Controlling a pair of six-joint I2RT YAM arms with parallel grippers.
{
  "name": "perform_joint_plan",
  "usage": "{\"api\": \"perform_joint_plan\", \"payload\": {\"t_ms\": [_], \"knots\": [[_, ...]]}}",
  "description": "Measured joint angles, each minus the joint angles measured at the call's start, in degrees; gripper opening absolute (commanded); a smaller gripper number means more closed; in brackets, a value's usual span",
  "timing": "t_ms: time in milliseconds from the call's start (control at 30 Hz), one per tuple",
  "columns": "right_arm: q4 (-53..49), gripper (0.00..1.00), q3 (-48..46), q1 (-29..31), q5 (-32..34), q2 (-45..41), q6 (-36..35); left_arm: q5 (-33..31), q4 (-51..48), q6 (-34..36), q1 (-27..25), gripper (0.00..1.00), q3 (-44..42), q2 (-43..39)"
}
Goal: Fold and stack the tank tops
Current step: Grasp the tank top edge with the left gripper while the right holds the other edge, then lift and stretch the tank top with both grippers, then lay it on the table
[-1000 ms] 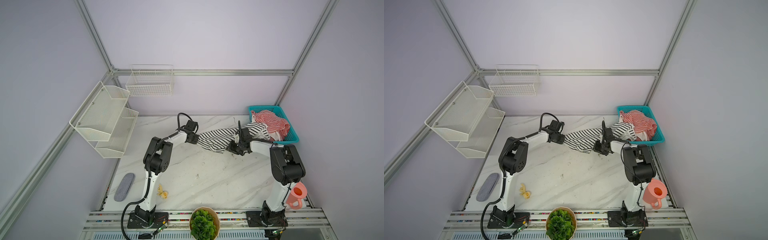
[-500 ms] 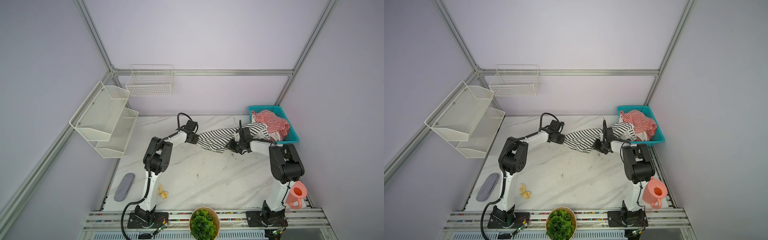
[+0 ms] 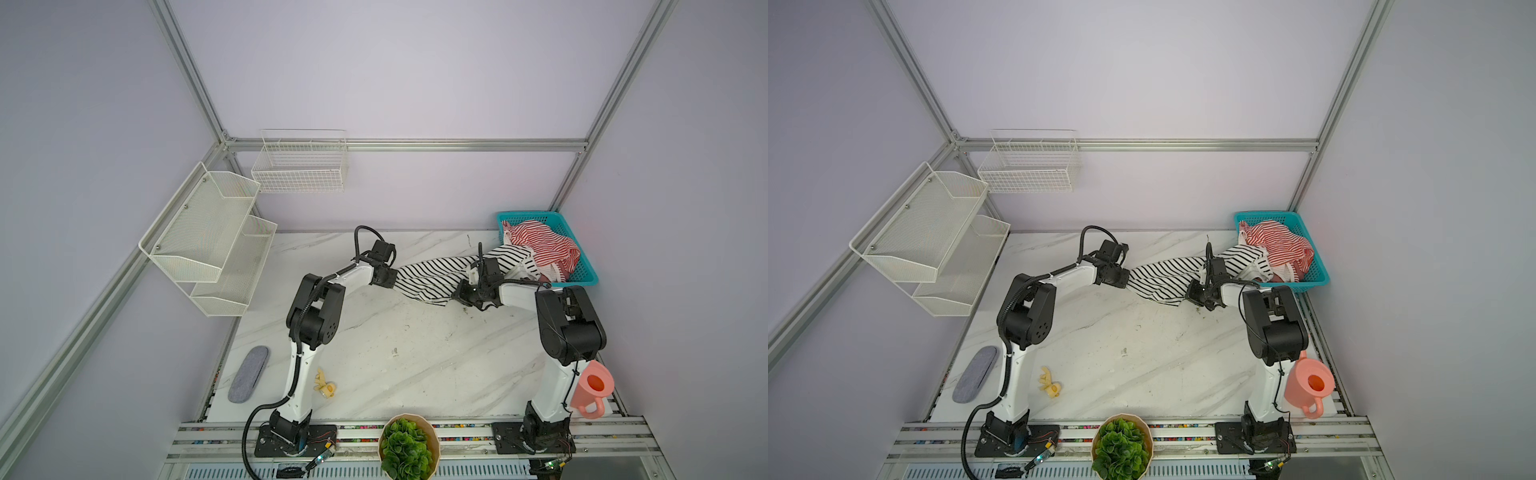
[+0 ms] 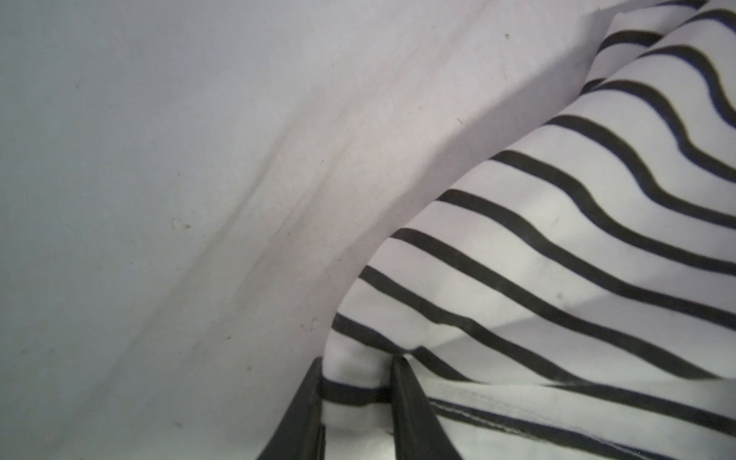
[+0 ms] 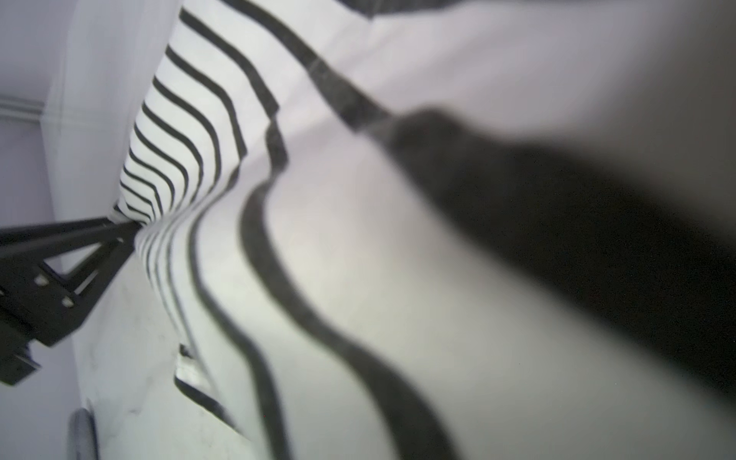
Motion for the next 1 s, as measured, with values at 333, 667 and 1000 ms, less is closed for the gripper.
{"api": "perform_joint_plan", "payload": {"t_ms": [333, 667, 1000], "knots": [[-5.14, 0.00, 1.18, 0.00, 1.73, -5.66, -0.24, 1.01, -3.06, -2.40, 0.85, 0.00, 0.42, -1.95], [-14.14, 0.00, 25.59, 0.11, 3.04, -21.18, -4.07, 2.97, -5.55, -4.20, 3.85, 0.00, 7.17, -20.52], [-21.55, 0.00, 64.26, 0.09, -7.41, -4.81, -6.49, 3.10, -5.86, -4.44, 7.96, 0.00, 27.50, -31.19]]}}
